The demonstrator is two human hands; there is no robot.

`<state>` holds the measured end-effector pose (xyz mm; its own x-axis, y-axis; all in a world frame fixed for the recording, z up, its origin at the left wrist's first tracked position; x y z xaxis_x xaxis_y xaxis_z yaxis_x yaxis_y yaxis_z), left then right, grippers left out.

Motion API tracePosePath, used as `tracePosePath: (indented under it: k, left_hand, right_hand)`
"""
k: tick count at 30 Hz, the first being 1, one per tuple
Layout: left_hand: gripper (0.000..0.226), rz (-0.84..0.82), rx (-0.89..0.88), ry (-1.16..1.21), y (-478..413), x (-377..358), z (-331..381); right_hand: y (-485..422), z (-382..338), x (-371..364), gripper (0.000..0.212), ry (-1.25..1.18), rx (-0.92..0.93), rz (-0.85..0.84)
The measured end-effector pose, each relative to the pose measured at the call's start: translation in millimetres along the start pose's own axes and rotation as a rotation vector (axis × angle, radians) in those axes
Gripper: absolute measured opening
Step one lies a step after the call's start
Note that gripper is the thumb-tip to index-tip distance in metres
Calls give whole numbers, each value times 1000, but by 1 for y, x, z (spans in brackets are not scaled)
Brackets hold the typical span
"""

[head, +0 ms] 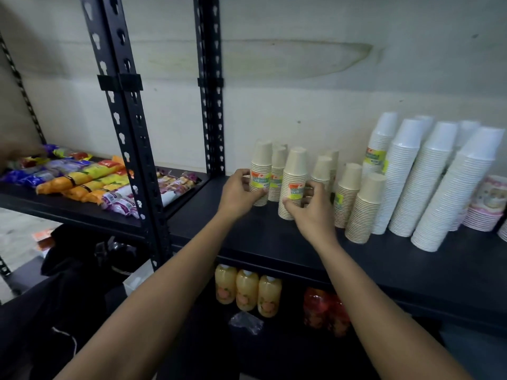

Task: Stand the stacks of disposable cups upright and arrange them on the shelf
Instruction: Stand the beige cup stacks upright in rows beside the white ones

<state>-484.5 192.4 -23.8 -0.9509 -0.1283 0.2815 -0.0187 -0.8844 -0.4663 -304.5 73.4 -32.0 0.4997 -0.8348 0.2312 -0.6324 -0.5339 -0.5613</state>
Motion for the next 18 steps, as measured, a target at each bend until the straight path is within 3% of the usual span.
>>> tracePosePath:
  k: [9, 18]
  left_hand:
    - [58, -26, 96, 32, -22, -10, -50]
    - [56, -56, 101, 103, -25, -16, -74]
  right_hand:
    - [-24, 25, -73, 58, 128, -2, -65]
    - [-27, 38, -90, 64, 108, -34, -39]
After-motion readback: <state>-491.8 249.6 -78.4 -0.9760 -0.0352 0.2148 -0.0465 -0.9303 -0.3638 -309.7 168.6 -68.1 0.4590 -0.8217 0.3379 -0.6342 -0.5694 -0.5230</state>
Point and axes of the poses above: each hand's wrist, its own y-axis away from the middle knuckle, its own x-axis out of the back of the hand, z = x × y, the point moved 7 cm from there along -y, towards the middle knuckle, and after that the axes turned 13 degrees about z, right-handed, at the moved point
